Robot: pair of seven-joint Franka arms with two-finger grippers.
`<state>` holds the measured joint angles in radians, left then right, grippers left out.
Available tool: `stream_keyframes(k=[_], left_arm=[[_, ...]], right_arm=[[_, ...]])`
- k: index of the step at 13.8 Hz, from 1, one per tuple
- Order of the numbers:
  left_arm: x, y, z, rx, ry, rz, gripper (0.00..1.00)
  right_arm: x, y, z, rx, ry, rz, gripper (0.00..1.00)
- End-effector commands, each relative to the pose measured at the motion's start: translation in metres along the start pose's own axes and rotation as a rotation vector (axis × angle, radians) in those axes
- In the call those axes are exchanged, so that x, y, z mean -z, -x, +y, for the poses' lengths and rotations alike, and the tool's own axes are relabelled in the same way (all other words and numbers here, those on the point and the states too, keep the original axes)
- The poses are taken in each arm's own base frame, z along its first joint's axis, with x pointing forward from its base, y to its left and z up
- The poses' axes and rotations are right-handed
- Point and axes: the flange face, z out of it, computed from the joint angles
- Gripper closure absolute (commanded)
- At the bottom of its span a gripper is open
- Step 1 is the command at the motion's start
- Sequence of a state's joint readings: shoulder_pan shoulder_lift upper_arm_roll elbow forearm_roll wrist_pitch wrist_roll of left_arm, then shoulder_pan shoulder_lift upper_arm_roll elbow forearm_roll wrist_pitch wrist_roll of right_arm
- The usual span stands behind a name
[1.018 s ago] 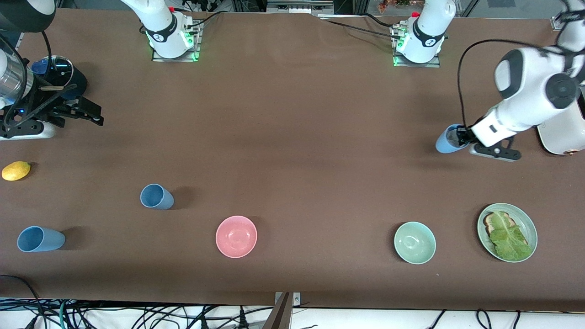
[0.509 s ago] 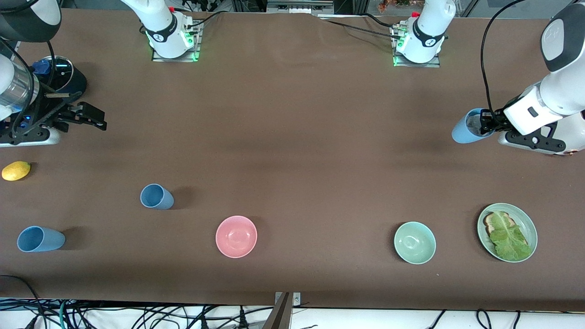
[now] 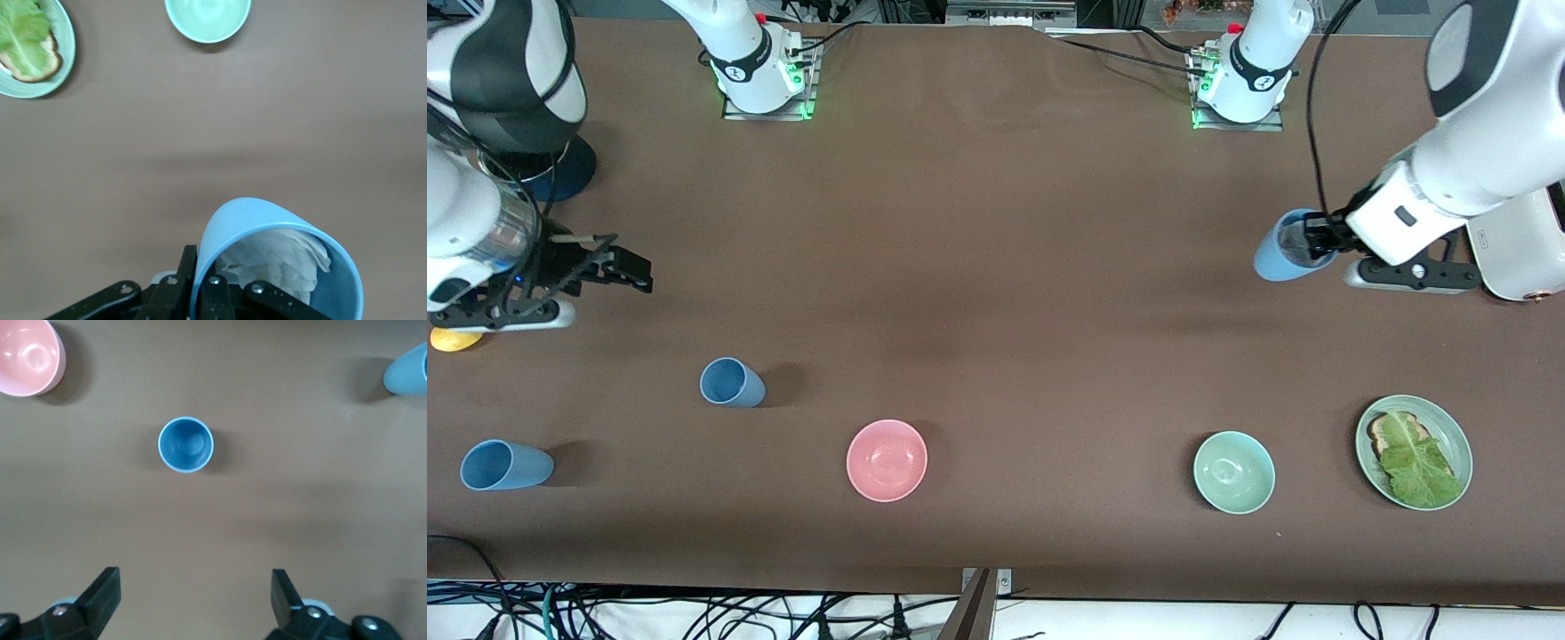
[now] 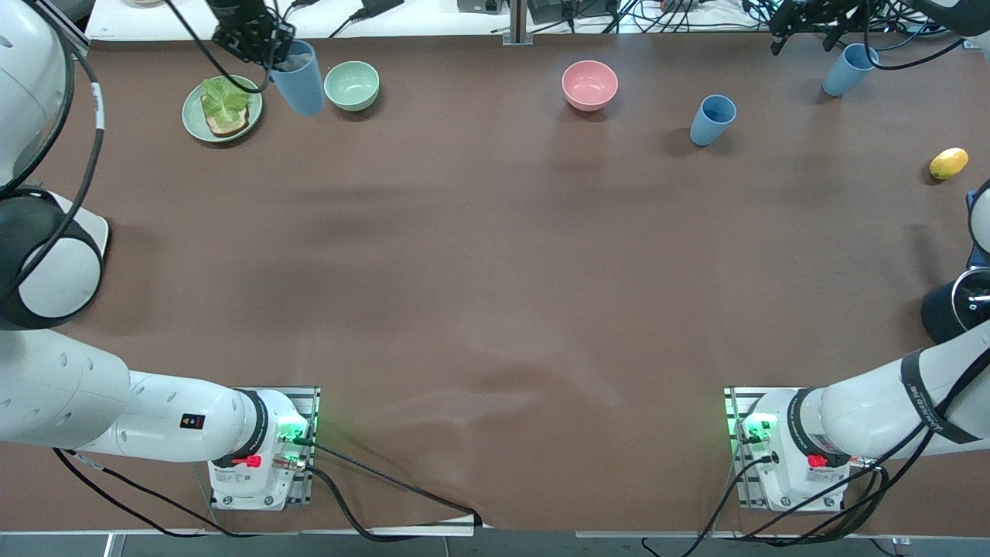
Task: Stack blue cups with both arms
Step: 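Carry the tissue cup with the left gripper while the right gripper reaches the blue cup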
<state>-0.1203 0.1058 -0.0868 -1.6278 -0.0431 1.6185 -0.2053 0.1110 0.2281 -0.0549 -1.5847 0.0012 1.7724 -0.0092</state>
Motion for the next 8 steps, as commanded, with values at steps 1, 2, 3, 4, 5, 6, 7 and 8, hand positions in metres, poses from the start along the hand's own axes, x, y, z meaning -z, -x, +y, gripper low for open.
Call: stream_keyframes(k=[1,2,3,4,5,6,7,8], left_arm=[[0.011,0.000,0.058,0.105,0.026,-0.006,1.00],[0.010,0.003,0.078,0.142,0.035,-0.010,1.00],[0.004,0.008,0.099,0.168,0.039,-0.025,1.00],[-0.002,0.015,0.125,0.192,0.038,-0.036,1.00],[-0.007,0.017,0.148,0.231,0.034,-0.037,1.00],[-0.011,0.019,0.175,0.270,0.031,-0.039,1.00],[-0.017,0.021,0.201,0.303,0.027,-0.039,1.00],[-0.023,0.023,0.224,0.331,0.025,-0.040,1.00]], right_arm=[[-0.026,-0.017,-0.005,0.021,0.015,0.005,0.00],[-0.032,-0.024,-0.012,0.034,0.017,0.011,0.00],[-0.039,-0.030,-0.015,0.036,0.015,0.005,0.00],[-0.047,-0.036,-0.016,0.037,0.015,0.002,0.00],[-0.056,-0.042,-0.016,0.037,0.016,0.007,0.00],[-0.063,-0.045,-0.014,0.035,0.018,0.009,0.00],[-0.070,-0.048,-0.011,0.033,0.016,0.010,0.00],[-0.080,-0.051,-0.010,0.032,0.012,0.018,0.00]])
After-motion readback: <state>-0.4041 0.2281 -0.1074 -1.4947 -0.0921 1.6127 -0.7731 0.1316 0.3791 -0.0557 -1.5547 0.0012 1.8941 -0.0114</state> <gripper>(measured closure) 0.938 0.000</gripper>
